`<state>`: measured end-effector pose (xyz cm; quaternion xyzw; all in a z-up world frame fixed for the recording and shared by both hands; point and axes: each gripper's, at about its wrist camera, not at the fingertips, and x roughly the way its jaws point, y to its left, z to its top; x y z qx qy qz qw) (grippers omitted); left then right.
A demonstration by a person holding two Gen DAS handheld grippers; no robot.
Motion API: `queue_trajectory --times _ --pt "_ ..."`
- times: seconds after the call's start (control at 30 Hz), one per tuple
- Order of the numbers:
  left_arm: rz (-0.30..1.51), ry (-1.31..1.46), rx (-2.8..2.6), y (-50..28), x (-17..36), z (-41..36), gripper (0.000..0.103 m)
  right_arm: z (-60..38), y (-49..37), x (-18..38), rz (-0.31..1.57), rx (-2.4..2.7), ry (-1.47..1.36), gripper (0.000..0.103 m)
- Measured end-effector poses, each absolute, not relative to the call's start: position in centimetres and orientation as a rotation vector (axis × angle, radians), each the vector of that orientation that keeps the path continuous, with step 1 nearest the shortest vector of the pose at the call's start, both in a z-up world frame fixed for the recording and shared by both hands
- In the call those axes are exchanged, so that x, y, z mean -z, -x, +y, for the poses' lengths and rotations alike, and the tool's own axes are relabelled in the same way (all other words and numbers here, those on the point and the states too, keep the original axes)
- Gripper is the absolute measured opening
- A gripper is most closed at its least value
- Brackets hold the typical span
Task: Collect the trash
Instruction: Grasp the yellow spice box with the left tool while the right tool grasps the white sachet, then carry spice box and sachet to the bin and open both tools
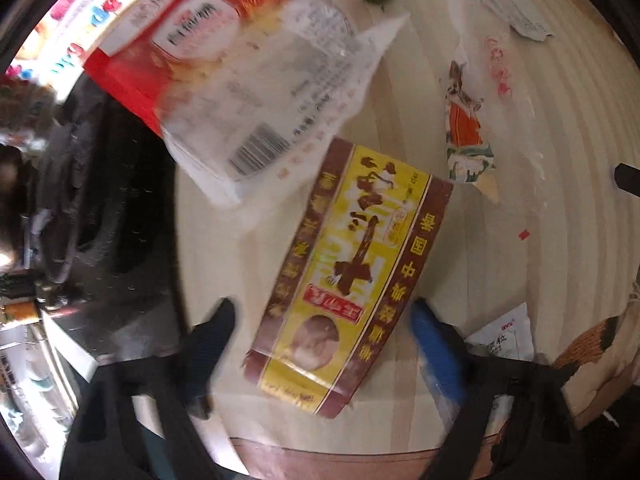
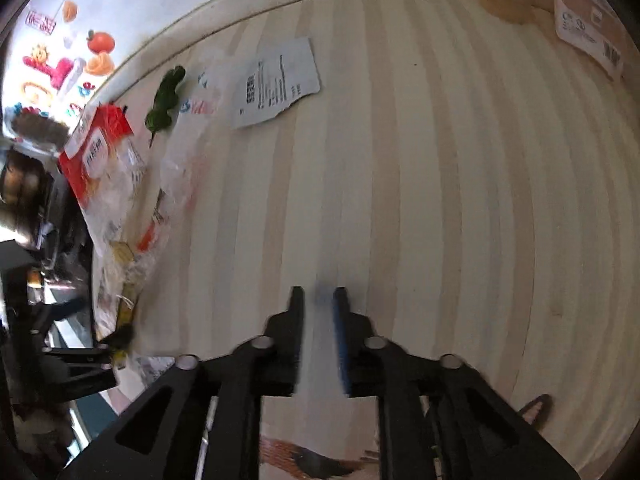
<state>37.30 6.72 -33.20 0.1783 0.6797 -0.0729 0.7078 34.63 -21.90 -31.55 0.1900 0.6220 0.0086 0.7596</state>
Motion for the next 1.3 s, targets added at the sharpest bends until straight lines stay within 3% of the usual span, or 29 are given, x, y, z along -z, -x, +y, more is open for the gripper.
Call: queue_trajectory --times 0.07,0.23,0.4,0.43,0.53,0.6,0.7,0.73,0.77,0.8,1.0,1.3 --pt "1.514 -0.312 0.155 -37.8 32.8 7.3 0.064 -21.9 -34.7 31.4 1.356 -0.016 -0.412 0.056" --pt "1.502 -0.152 0.020 -35.9 31.2 9.9 0.062 -17.6 -34.7 32.2 1.411 -0.115 -0.405 0.062" --pt "1.443 -0.020 -0.207 -29.9 29.4 13.0 0.061 -9.7 -32.5 32.4 1.454 -0.277 -0.213 0.067" --pt "1.442 0.018 -0.253 -28.7 29.5 13.8 0.061 -7.5 -31.9 32.5 1.452 -0.285 -0.124 0.080" --pt "1.463 0.132 -0.329 -25.8 30.7 15.3 0.061 -3.2 -31.1 33.1 1.412 -0.254 0.070 0.096" --pt "1.483 0.196 -0.344 -24.4 31.8 15.8 0.061 -1.1 -30.5 33.7 1.377 -0.222 0.180 0.097" --pt "1.469 0.224 -0.356 -24.1 32.3 15.7 0.061 0.7 -29.0 33.4 1.274 -0.275 0.253 0.078" --pt "1.467 0.225 -0.358 -24.1 32.3 15.6 0.061 1.0 -28.4 33.1 1.253 -0.304 0.270 0.055" --pt "1.462 0.230 -0.359 -24.0 32.2 15.4 0.061 1.2 -27.7 32.8 1.234 -0.327 0.288 0.013" --pt "1.457 0.237 -0.356 -23.8 32.2 15.5 0.060 1.6 -27.2 32.6 1.228 -0.336 0.305 0.000" --pt "1.403 0.276 -0.338 -21.7 30.4 18.4 0.058 0.2 -27.2 32.2 1.241 -0.355 0.157 0.000" --pt "1.284 0.369 -0.381 -17.8 26.9 23.5 0.057 1.7 -27.7 25.9 1.186 -0.456 0.011 0.000"
